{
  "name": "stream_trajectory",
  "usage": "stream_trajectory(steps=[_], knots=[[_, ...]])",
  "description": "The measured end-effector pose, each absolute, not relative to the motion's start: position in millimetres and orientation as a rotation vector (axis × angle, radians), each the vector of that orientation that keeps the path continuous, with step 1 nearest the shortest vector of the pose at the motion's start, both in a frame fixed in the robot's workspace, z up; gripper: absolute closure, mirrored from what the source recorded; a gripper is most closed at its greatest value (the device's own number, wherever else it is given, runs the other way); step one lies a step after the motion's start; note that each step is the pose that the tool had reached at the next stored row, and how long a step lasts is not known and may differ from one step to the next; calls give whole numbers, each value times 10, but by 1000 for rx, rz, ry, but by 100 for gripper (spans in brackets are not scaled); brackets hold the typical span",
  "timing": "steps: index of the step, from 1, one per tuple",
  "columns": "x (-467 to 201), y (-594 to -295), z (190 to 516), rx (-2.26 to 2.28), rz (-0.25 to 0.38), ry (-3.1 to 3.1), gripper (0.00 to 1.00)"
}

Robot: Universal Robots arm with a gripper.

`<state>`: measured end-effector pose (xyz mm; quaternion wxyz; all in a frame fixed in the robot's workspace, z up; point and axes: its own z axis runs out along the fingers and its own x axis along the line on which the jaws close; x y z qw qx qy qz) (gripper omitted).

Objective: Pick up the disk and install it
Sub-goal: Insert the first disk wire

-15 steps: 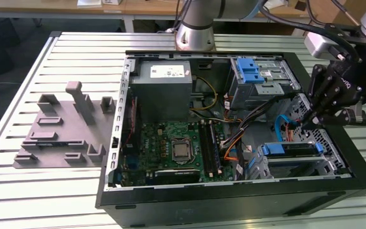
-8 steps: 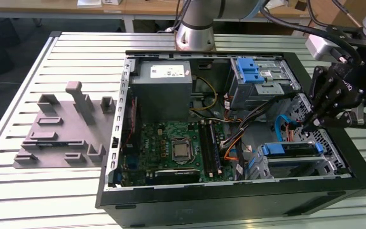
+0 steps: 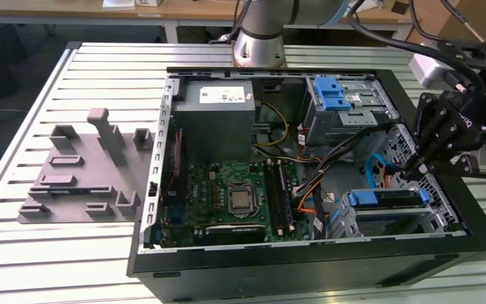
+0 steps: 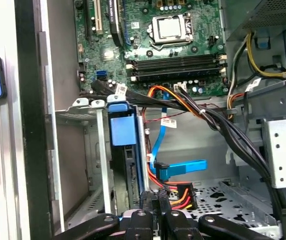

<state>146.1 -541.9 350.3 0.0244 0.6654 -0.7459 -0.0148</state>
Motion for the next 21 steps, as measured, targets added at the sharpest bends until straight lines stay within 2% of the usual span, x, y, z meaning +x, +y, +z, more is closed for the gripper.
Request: stream_trajectory(steps=[21], knots=[[1386, -5610, 3461, 2130, -43, -2249, 84]])
